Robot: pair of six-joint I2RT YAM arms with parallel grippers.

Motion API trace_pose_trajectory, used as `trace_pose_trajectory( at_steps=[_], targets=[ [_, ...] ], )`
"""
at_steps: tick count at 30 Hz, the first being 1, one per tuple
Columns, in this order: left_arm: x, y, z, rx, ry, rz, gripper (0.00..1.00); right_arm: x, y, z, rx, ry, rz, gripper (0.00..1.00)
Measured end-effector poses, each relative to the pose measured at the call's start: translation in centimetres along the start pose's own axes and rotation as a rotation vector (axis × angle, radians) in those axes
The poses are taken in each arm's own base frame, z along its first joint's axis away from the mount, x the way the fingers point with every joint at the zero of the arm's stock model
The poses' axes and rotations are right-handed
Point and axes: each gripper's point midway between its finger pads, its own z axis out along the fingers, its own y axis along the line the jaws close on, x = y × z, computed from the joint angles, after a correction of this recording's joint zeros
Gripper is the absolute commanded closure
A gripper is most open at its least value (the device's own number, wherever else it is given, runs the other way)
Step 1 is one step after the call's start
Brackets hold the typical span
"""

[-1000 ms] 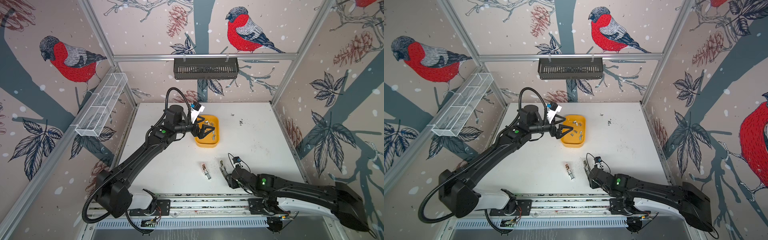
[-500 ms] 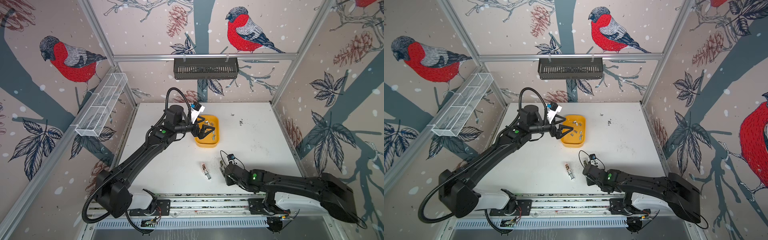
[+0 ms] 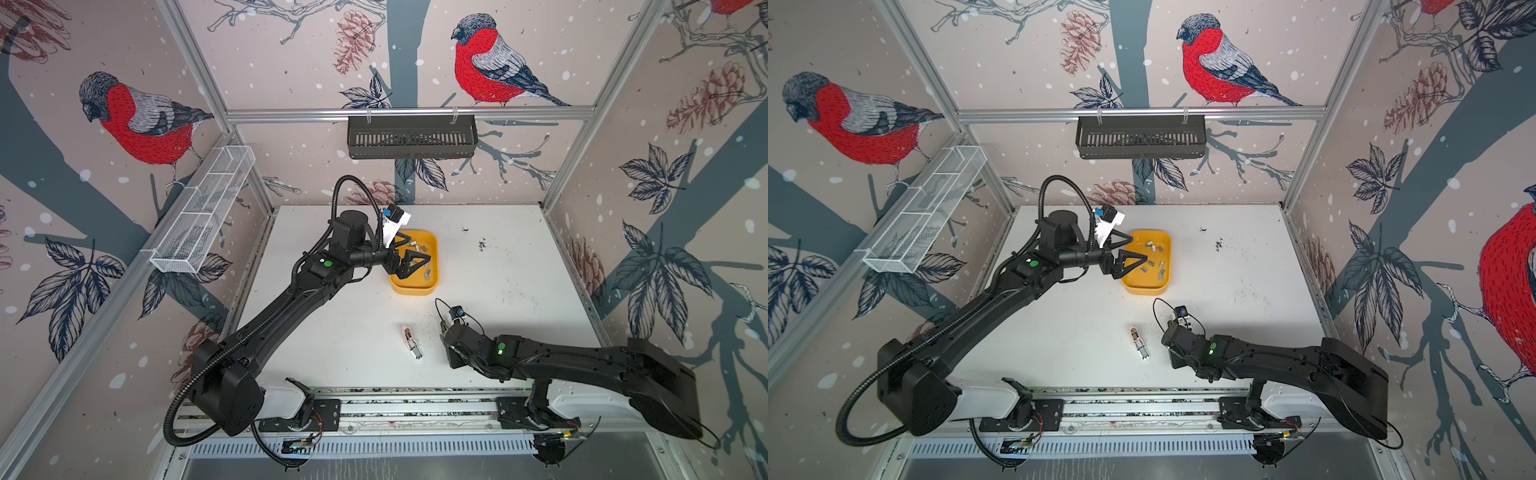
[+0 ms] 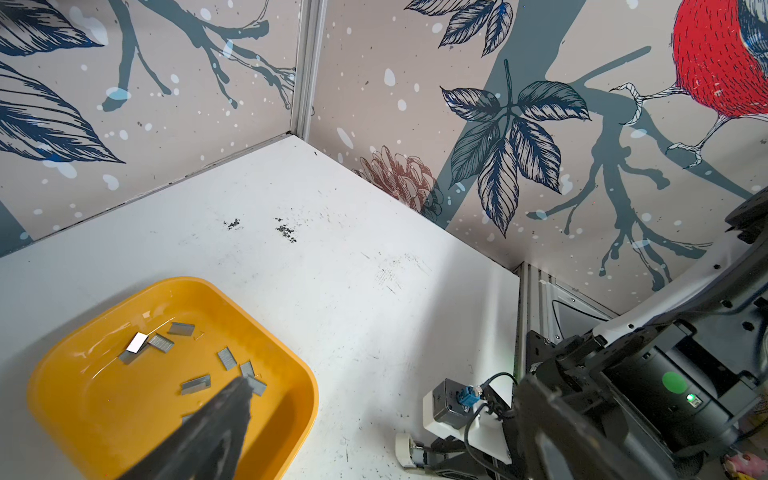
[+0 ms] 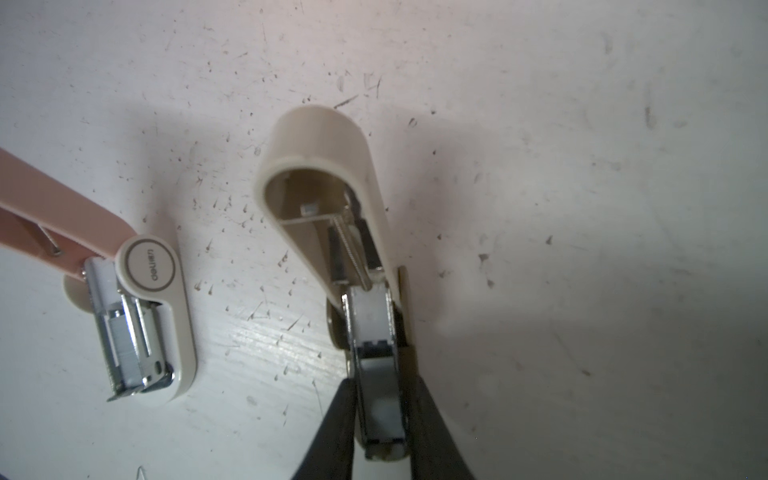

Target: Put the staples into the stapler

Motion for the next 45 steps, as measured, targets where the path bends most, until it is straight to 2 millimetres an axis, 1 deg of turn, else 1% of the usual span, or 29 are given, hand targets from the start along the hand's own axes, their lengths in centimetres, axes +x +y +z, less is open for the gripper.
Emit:
trace_pose_trajectory(
  at_steps=[8,20,22,24,25,29,32,37,45],
  targets=[
    [-0.1,0.0,0.0,0.0,-0.001,0.011,0.02,-1.2,-0.2,0.7,0.011,-0.015,0.007,0.82],
    [0.3,0.1,0.0,-0.006,0.013,0.01,0.01,-5.0,-1.2,2.8,0.056,-0.04,-0.039,0.83],
    [0.3,0.1,0.0,-0.009,0.014,0.01,0.01,-5.7,-1.3,3.2,0.061,-0.044,-0.049,0.81],
    [0.3,0.1,0.0,-0.009,0.014,0.012,0.01,-6.2,-1.3,3.5,0.064,-0.049,-0.06,0.74],
    [0.3,0.1,0.0,-0.009,0.014,0.012,0.01,-6.3,-1.3,3.6,0.065,-0.049,-0.063,0.73],
    [0.3,0.3,0.0,-0.017,0.013,0.013,0.01,-6.4,-1.4,3.6,0.066,-0.051,-0.078,0.69],
    [0.3,0.4,0.0,-0.023,0.013,0.013,0.02,-5.9,-1.7,3.4,0.065,-0.053,-0.077,0.68],
    [0.2,0.3,0.0,-0.023,0.013,0.013,0.02,-5.3,-2.2,2.9,0.06,-0.061,-0.052,0.67],
    [0.1,0.3,-0.1,-0.022,0.011,0.015,0.01,-5.0,-2.7,2.6,0.061,-0.067,-0.022,0.66]
  ],
)
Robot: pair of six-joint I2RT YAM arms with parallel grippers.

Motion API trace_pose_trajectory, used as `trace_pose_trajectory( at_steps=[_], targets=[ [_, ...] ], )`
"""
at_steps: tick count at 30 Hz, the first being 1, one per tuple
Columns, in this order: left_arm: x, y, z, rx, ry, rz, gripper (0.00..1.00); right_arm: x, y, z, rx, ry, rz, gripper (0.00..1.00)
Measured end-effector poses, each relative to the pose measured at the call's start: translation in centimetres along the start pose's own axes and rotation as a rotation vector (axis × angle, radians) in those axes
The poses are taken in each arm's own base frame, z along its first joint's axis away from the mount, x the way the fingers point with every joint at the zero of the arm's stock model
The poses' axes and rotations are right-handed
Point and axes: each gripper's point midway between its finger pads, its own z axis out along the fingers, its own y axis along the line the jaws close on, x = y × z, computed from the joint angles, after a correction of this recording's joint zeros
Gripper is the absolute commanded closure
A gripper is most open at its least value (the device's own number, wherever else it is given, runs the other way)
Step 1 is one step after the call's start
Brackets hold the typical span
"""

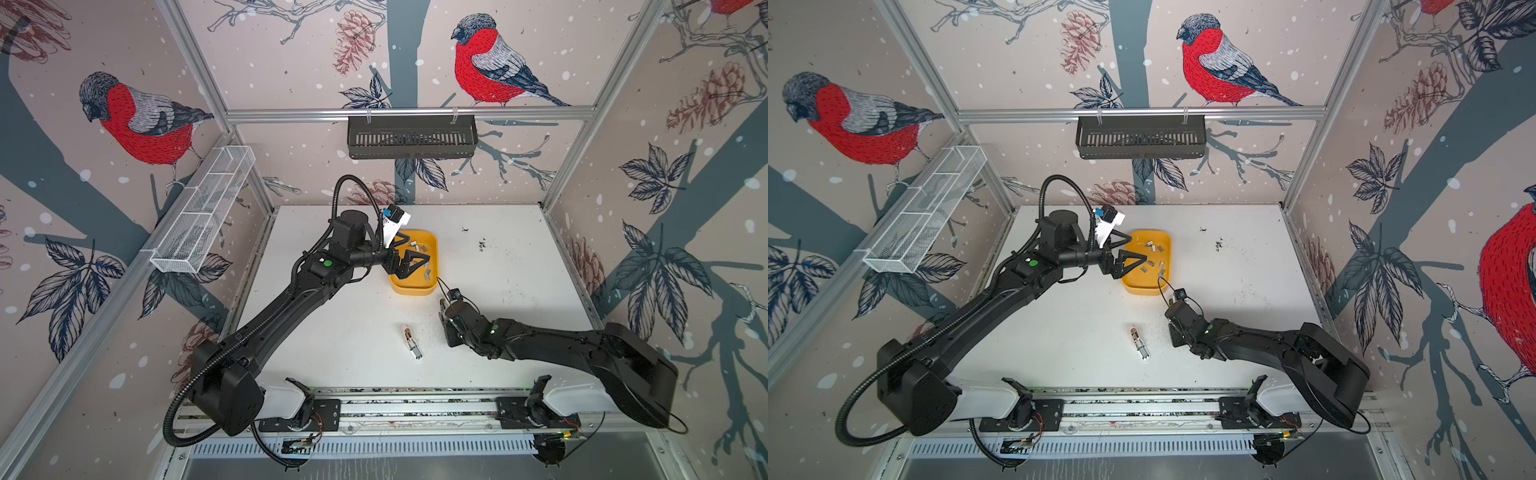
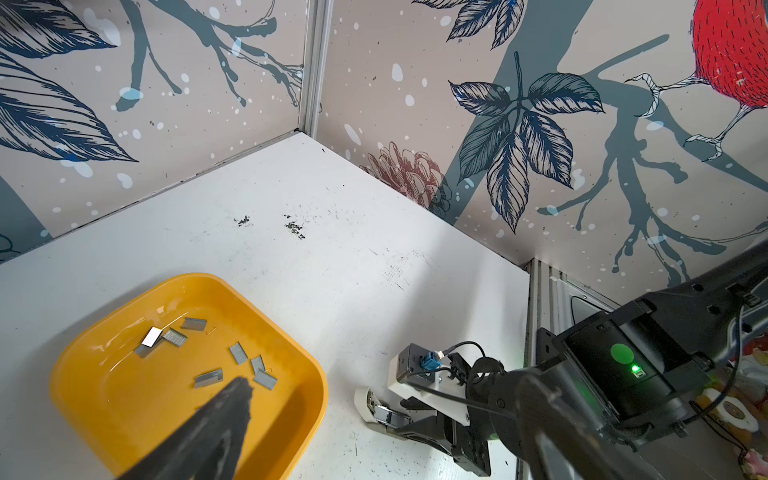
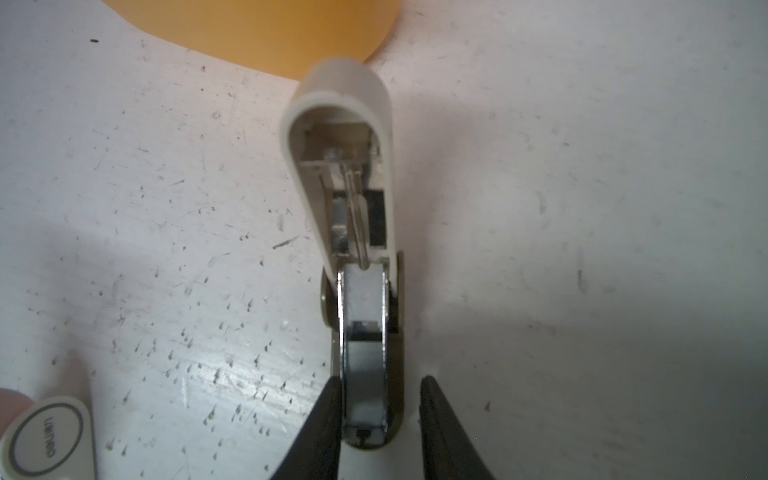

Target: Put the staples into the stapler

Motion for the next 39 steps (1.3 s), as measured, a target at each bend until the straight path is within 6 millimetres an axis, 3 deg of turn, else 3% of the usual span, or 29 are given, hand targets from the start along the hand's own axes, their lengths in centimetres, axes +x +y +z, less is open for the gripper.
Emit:
trace_pose_trajectory(
  at_steps=[7,14,30,39],
  targets=[
    [0.0,0.0,0.0,0.001,0.001,0.0,0.02,0.9,-1.0,-0.8,0.011,0.01,0.007,0.61],
    [0.0,0.0,0.1,0.001,0.002,-0.001,0.01,1.5,-2.0,-1.3,0.022,0.014,0.04,0.65],
    [0.2,0.0,0.3,0.003,0.008,-0.004,0.02,0.9,-3.0,-1.3,0.039,0.001,0.081,0.74],
    [0.3,0.0,0.4,0.005,0.011,-0.006,0.01,-0.1,-2.0,-1.0,0.008,-0.007,0.066,0.74]
  ],
)
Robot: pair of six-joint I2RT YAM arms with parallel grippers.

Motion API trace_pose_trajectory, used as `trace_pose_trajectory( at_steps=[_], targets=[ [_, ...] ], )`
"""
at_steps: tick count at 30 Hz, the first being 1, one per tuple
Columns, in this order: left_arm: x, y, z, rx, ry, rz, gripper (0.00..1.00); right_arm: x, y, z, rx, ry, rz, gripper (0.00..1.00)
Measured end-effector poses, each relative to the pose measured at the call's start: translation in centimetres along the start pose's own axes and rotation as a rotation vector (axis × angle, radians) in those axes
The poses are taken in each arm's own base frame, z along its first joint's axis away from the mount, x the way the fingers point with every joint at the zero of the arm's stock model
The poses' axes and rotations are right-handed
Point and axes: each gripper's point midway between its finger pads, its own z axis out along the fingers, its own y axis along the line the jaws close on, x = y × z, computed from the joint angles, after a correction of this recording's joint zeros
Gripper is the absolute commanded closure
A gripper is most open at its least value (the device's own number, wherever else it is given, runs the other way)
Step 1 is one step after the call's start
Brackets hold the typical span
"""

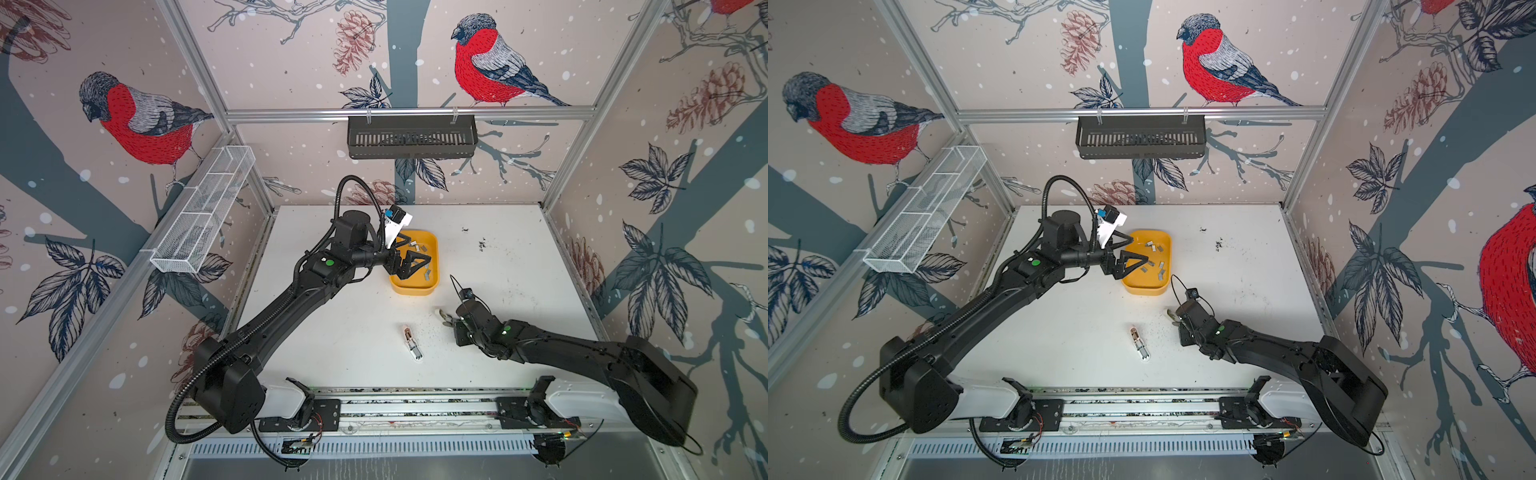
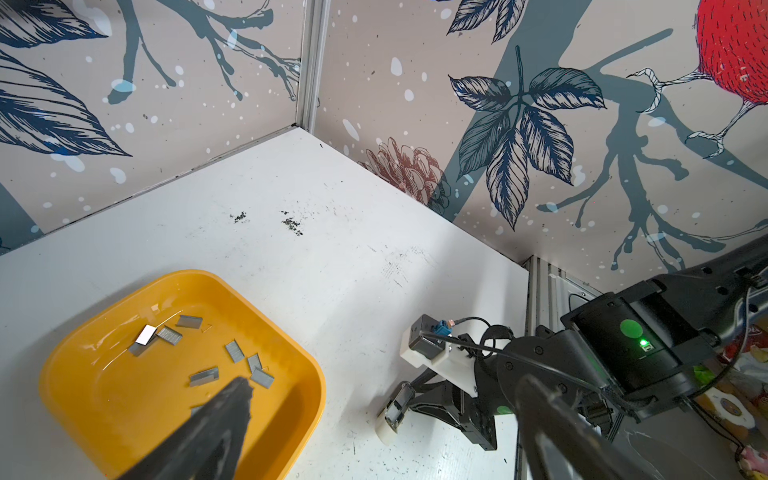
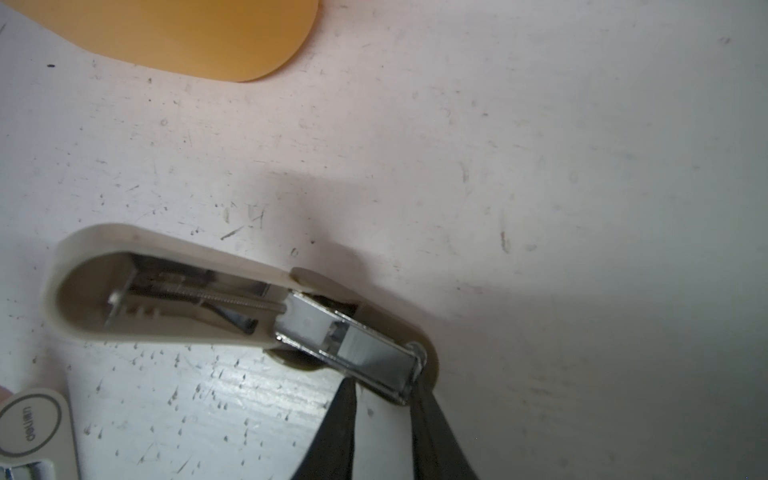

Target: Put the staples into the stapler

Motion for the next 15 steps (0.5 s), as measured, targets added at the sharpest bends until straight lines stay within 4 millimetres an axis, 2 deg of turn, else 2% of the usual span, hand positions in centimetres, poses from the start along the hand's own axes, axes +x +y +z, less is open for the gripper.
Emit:
trace_pose_trajectory(
  at_steps=[15],
  targets=[
    [-0.1,0.0,0.1,0.0,0.0,0.0,0.02,-1.8,2.0,1.5,-0.033,-0.006,-0.035,0.76]
  ],
)
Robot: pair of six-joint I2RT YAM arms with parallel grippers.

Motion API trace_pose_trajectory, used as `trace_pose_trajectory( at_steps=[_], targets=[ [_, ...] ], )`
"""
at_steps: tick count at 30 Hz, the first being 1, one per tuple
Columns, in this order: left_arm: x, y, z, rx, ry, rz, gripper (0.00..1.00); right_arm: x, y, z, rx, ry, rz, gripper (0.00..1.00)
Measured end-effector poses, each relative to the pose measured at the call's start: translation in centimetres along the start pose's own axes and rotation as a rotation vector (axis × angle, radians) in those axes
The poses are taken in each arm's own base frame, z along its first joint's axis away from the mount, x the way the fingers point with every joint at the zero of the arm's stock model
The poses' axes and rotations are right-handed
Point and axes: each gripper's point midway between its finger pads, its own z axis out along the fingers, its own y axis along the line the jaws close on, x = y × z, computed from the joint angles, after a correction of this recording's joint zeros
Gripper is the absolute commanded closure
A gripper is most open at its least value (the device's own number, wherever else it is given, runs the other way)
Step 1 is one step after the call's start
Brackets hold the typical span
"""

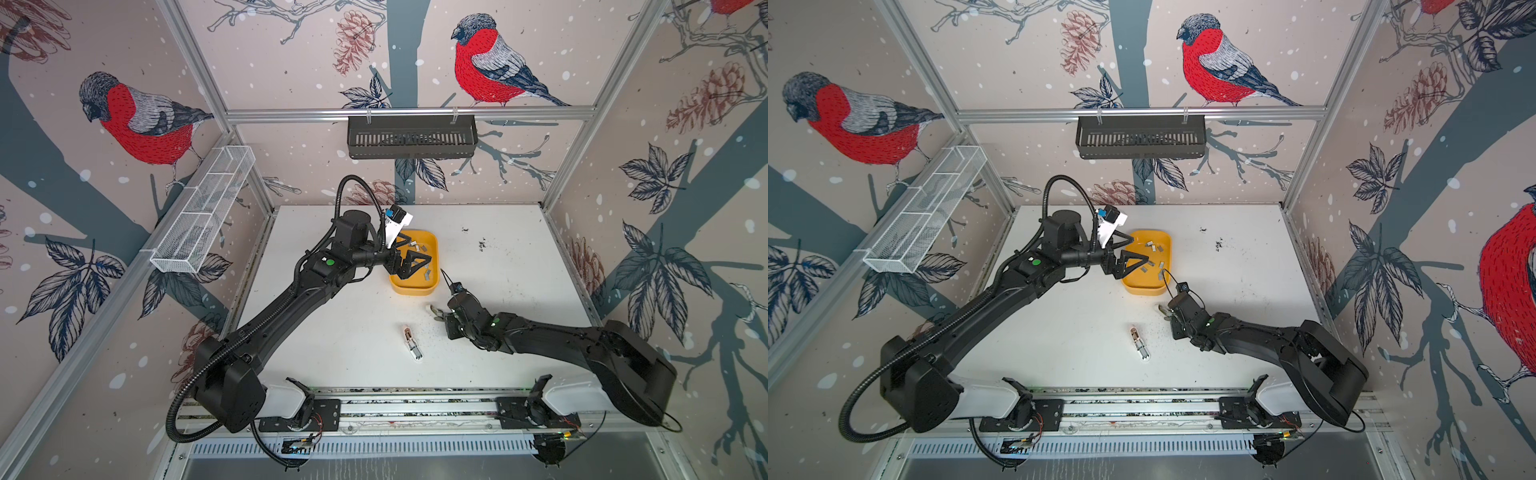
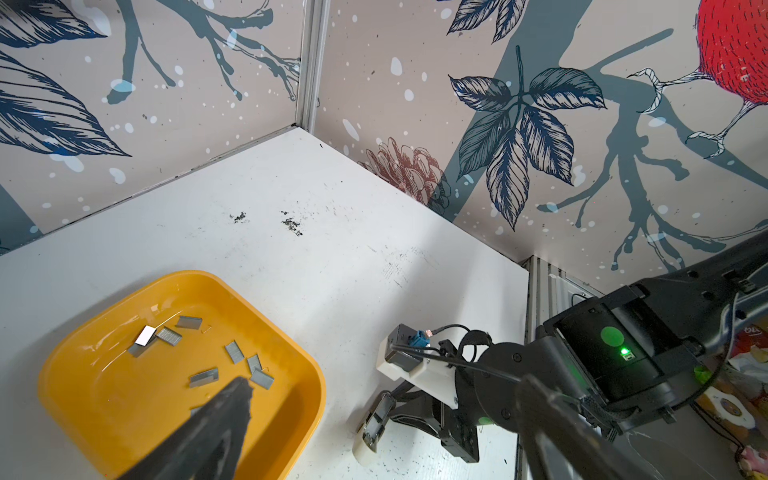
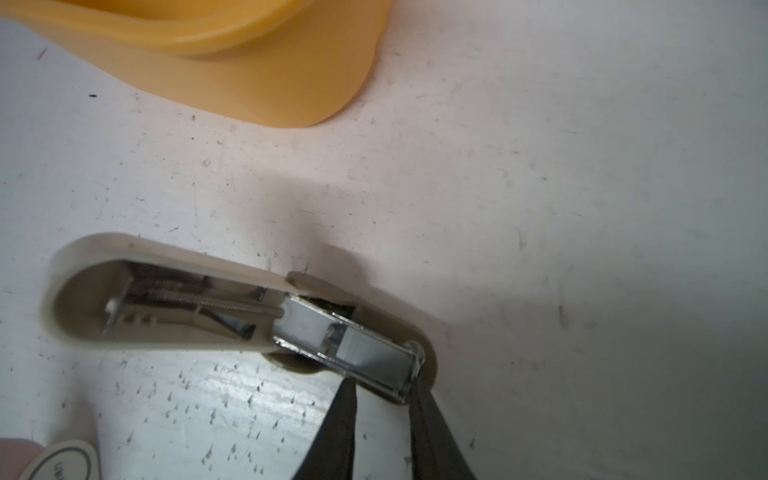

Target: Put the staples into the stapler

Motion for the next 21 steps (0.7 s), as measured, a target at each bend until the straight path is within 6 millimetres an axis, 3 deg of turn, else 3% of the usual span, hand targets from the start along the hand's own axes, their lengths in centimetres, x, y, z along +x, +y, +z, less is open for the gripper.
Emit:
trace_pose_trajectory(
  at_steps=[9,15,21],
  targets=[
    [0.5,0.7,0.0,-0.041,0.001,-0.059,0.01,-1.5,0.6,-1.5,-0.048,-0.081,0.028,0.73],
    [5.0,1.9,-0.3,-0.139,0.033,-0.262,0.01,-2.2,0.0,-3.0,-0.1,-0.144,0.116,0.75],
    [9.8,-0.5,1.4,-0.171,0.105,-0.355,0.01,-2.9,-1.6,-3.8,-0.176,-0.18,0.223,0.77]
  ],
)
